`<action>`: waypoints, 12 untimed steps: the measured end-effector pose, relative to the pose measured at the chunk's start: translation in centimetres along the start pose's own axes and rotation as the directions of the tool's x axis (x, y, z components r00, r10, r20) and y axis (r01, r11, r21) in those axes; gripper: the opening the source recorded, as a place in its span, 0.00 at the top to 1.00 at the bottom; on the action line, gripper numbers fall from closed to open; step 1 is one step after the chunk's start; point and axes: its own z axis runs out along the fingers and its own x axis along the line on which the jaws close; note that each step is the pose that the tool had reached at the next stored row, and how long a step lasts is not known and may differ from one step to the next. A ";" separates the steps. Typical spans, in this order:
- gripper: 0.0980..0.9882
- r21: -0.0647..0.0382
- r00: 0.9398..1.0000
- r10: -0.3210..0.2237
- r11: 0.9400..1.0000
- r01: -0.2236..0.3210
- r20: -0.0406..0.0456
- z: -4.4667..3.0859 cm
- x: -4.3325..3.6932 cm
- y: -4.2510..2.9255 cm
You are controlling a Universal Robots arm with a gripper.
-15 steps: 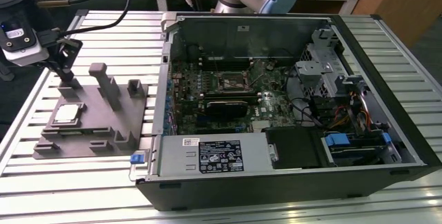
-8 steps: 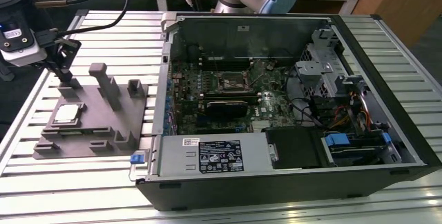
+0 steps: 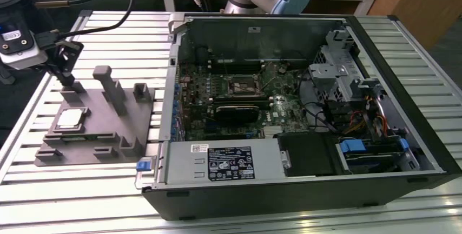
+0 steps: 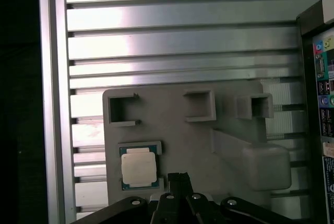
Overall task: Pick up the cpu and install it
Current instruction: 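Pick up the cpu and move it towards the insertion slot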
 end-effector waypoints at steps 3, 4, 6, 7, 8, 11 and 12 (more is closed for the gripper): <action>0.99 0.000 1.000 0.000 1.000 0.000 0.000 0.00 0.17 -0.02; 0.99 0.000 1.000 0.000 1.000 0.000 0.000 0.00 0.24 -0.03; 0.99 0.000 1.000 0.000 1.000 0.000 0.000 0.00 0.37 -0.06; 0.99 0.000 1.000 0.000 1.000 0.000 0.000 0.01 0.44 -0.07; 0.99 0.000 1.000 0.000 1.000 0.000 0.000 0.01 0.50 -0.08; 0.99 0.000 1.000 0.000 1.000 0.000 0.000 0.02 0.69 -0.13; 0.99 0.000 1.000 0.000 1.000 0.000 0.000 0.03 0.76 -0.15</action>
